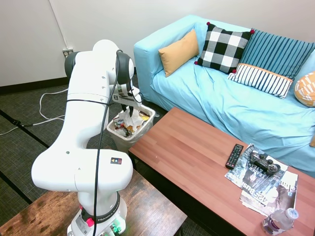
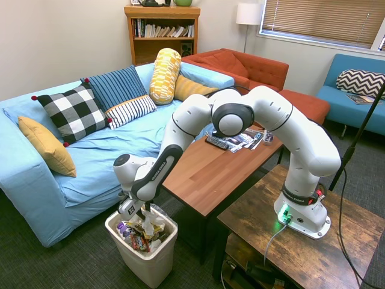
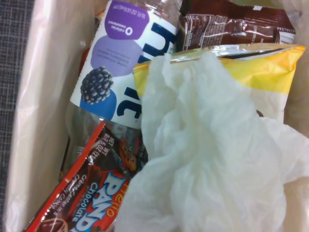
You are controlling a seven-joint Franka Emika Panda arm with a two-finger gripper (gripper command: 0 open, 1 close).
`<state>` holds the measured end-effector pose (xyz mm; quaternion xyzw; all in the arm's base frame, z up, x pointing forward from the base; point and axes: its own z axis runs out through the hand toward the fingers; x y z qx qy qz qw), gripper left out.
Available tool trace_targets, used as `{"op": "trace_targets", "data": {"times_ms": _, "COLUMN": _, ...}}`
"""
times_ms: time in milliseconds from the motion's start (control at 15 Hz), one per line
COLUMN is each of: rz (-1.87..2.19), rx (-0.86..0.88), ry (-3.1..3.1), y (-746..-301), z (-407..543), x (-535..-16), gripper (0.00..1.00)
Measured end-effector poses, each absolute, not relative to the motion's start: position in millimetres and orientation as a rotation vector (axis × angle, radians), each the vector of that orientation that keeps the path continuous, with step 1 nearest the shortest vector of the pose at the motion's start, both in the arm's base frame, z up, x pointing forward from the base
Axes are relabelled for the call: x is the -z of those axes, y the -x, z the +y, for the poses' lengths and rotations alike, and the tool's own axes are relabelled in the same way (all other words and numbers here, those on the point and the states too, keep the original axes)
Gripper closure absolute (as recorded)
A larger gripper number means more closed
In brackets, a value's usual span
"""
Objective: Throw the tissue in the trash bin
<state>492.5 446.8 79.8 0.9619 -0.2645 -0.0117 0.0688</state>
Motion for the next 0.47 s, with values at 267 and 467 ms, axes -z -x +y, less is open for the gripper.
{"op": "trace_targets", "data": {"times_ms": 267, "rz": -0.818, "rx": 0.031, "ry": -2.873, "y": -488.9, "z": 444.5, "x": -76.3, "gripper": 0.00}}
{"op": "trace_targets", "data": {"times_ms": 467, "rz": -0.821, "rx": 0.007, "ry": -2.871, "y": -484.0, "z": 451.9, "x": -82.2, "gripper": 0.00}}
